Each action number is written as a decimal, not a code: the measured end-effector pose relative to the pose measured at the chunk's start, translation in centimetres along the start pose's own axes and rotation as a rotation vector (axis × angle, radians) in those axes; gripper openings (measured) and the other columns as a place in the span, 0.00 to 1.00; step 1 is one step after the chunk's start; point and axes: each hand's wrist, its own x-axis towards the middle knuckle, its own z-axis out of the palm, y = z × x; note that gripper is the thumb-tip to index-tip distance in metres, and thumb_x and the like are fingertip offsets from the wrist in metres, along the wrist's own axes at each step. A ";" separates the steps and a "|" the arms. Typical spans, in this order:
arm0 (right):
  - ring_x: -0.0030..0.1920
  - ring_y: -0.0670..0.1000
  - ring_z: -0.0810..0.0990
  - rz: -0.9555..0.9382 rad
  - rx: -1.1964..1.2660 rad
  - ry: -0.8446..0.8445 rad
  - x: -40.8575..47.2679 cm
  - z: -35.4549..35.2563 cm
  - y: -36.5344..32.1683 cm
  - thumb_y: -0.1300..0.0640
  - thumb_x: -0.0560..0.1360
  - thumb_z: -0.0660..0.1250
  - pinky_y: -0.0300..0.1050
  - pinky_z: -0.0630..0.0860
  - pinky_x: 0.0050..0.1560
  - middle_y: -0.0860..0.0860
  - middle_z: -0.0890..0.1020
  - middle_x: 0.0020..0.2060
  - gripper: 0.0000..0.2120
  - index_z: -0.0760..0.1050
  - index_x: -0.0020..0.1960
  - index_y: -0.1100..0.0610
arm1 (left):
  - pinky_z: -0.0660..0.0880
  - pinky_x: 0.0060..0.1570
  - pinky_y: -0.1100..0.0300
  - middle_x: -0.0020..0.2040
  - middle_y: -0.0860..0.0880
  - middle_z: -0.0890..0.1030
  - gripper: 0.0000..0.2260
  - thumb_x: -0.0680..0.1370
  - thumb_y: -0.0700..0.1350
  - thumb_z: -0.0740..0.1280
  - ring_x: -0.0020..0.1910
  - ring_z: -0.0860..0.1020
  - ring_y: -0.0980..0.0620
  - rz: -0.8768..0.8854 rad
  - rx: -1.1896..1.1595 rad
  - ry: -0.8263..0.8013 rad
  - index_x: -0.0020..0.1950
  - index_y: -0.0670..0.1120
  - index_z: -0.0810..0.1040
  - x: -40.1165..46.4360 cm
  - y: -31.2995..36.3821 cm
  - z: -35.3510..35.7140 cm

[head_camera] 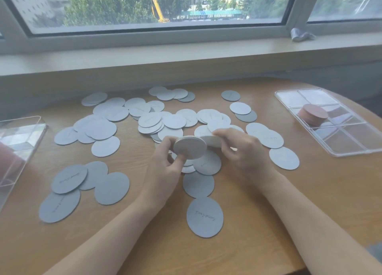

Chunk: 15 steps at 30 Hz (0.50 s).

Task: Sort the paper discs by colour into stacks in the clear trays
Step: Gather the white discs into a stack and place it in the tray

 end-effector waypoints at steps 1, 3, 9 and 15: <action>0.47 0.44 0.81 0.041 0.033 0.028 0.1 -0.2 0.1 0.67 0.76 0.66 0.38 0.76 0.47 0.47 0.85 0.49 0.12 0.81 0.57 0.58 | 0.71 0.39 0.55 0.46 0.55 0.80 0.05 0.81 0.41 0.67 0.37 0.72 0.48 0.013 0.005 -0.017 0.51 0.51 0.76 0.0 0.0 0.0; 0.51 0.39 0.81 0.175 0.166 0.077 0.2 -0.6 0.1 0.69 0.76 0.66 0.34 0.75 0.51 0.45 0.85 0.50 0.14 0.81 0.57 0.57 | 0.73 0.41 0.53 0.46 0.55 0.81 0.06 0.80 0.39 0.68 0.42 0.76 0.46 0.038 0.036 -0.048 0.50 0.51 0.77 -0.1 0.1 0.2; 0.54 0.53 0.83 0.381 0.688 -0.022 0.5 -1.3 -0.7 0.70 0.77 0.66 0.48 0.78 0.55 0.53 0.85 0.49 0.12 0.79 0.55 0.57 | 0.70 0.39 0.69 0.46 0.58 0.81 0.08 0.78 0.38 0.70 0.46 0.78 0.58 0.082 0.126 -0.035 0.52 0.50 0.77 -0.2 0.1 0.5; 0.59 0.48 0.81 0.320 0.702 -0.288 -0.2 -0.6 -2.1 0.69 0.80 0.62 0.41 0.76 0.59 0.49 0.84 0.55 0.14 0.78 0.60 0.57 | 0.69 0.42 0.74 0.48 0.57 0.79 0.14 0.76 0.38 0.73 0.45 0.76 0.60 0.145 0.217 -0.005 0.58 0.51 0.78 -0.2 0.2 0.8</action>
